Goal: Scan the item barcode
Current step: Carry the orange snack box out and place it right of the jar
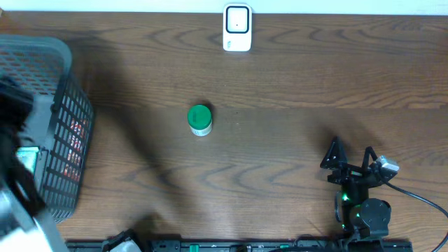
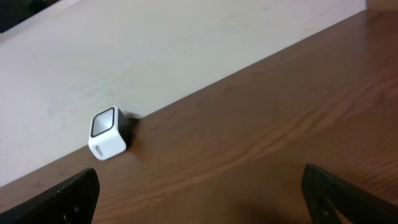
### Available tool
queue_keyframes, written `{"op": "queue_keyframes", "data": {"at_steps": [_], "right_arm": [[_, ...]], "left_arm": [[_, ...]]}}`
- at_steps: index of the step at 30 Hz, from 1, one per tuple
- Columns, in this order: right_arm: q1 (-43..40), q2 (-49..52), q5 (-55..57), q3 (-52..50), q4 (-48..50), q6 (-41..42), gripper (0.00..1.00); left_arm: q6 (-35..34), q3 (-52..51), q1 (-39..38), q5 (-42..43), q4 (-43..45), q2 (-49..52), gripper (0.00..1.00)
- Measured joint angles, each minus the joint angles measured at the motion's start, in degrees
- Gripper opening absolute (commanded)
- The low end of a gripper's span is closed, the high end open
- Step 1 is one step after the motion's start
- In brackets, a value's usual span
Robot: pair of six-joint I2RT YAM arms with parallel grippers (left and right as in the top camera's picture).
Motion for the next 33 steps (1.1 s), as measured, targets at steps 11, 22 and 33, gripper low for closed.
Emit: {"op": "queue_keyframes", "data": {"at_steps": [11, 22, 33], "right_arm": [[0.00, -0.02, 0.00, 0.00, -0.02, 0.00, 0.99], [0.00, 0.00, 0.00, 0.00, 0.00, 0.00, 0.99], [0.00, 0.00, 0.00, 0.00, 0.00, 0.00, 0.99]], "left_arm": [[-18.23, -7.41, -47.76, -5.05, -3.32, -1.55, 0.56], [-37.83, -11.21, -78.86, -24.87, 15.74, 30.73, 0.56], [-66.51, -11.47, -80.61, -29.70, 18.08, 52.89, 0.81]]}}
